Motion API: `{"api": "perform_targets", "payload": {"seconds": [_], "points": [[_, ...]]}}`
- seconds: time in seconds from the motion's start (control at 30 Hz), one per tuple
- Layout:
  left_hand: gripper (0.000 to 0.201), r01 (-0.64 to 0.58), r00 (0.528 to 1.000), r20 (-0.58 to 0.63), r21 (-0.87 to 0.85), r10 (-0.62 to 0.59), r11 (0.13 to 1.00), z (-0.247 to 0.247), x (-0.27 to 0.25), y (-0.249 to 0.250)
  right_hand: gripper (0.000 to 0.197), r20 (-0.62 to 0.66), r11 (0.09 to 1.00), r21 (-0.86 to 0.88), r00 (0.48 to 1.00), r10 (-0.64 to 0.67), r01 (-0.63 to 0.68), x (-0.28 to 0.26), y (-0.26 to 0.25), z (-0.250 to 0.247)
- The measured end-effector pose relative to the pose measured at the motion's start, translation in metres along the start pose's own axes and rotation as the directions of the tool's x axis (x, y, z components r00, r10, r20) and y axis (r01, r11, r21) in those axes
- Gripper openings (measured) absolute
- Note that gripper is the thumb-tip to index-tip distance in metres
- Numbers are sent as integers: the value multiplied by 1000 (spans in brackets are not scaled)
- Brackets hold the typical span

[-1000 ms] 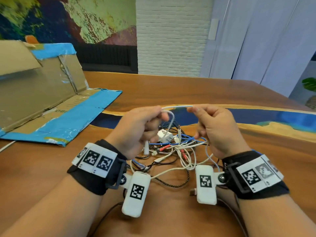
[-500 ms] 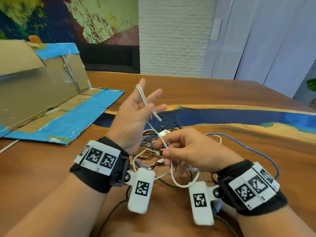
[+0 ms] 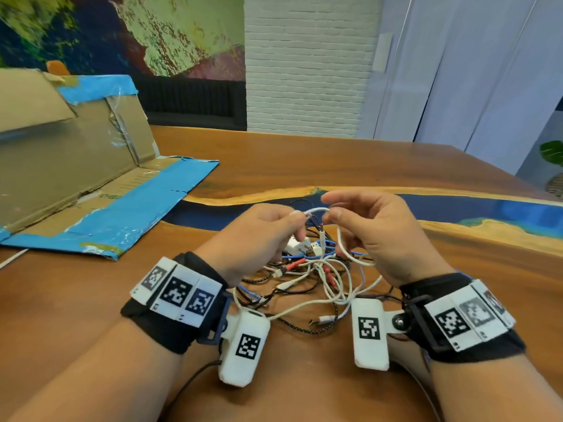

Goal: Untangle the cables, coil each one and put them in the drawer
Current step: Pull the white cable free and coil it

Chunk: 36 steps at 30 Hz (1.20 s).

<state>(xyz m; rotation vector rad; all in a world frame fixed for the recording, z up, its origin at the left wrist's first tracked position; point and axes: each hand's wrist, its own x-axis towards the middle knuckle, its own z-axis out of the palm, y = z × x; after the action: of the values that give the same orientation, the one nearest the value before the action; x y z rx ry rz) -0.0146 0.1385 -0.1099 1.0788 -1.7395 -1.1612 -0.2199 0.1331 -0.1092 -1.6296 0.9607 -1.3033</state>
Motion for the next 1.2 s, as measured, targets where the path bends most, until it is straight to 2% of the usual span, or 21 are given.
{"api": "perform_targets", "payload": {"seconds": [0.1, 0.17, 0.2, 0.27, 0.33, 0.4, 0.47, 0.57, 0.6, 0.67, 0.73, 0.77, 0.83, 0.9, 1.0, 1.1, 1.2], "points": [[39, 15, 984, -173, -150, -41, 989, -7, 4, 0, 37, 213, 997, 9, 974, 72, -76, -5, -8, -5], [39, 2, 969, -240, -243, -62, 970, -13, 5, 0, 37, 278, 998, -19, 958, 70, -68, -7, -10, -4], [39, -5, 966, -249, -294, -72, 956, -16, 6, 0, 31, 242, 998, -29, 969, 56, -51, -5, -8, -3], [41, -15, 973, -213, -433, -86, 901, -21, 5, 1, 22, 83, 999, 27, 996, 41, -43, 1, -1, -3], [44, -27, 987, -142, -603, -74, 797, -24, 2, 4, 23, -66, 992, 116, 996, 66, -58, 6, 5, -3], [44, -68, 995, -96, -726, -2, 684, -24, -1, 9, 20, -111, 996, 60, 991, 76, -70, 7, 7, -2], [45, -126, 992, -105, -784, 70, 608, -19, -2, 13, 17, -64, 989, -98, 993, 102, -108, 5, 9, 4], [43, -225, 974, -196, -806, 112, 548, -13, 0, 13, 26, 167, 958, -233, 963, 210, -168, -1, 11, 20], [42, -257, 965, -234, -785, 115, 563, -12, 1, 12, 30, 251, 954, -249, 940, 232, -168, -3, 11, 25], [41, -269, 956, -274, -665, 107, 697, -10, 4, 11, 28, 359, 955, -248, 900, 247, -164, -7, 9, 32], [46, -234, 945, -302, -352, 126, 907, -6, 5, 8, 17, 359, 965, -202, 904, 233, -169, -7, 7, 34], [46, -201, 946, -289, -175, 145, 964, -3, 4, 6, 14, 318, 971, -167, 923, 216, -170, -6, 7, 33], [34, -126, 962, -240, 29, 129, 992, 1, 3, 5, 12, 206, 985, -81, 964, 168, -154, -4, 6, 28], [28, -63, 978, -189, 114, 84, 991, 2, 5, 1, 17, 130, 988, 55, 982, 138, -146, -2, 6, 21], [32, 8, 997, -81, 101, 0, 995, 4, 4, -1, 19, 88, 969, 193, 986, 139, -154, -1, 6, 13], [45, 20, 999, -41, 77, -17, 997, 3, 3, -2, 15, 48, 946, 285, 988, 146, -154, 1, 5, 9], [32, -10, 998, -57, 72, 15, 997, -3, 2, 1, 21, -4, 903, 412, 991, 135, -122, 4, 1, 1]]}}
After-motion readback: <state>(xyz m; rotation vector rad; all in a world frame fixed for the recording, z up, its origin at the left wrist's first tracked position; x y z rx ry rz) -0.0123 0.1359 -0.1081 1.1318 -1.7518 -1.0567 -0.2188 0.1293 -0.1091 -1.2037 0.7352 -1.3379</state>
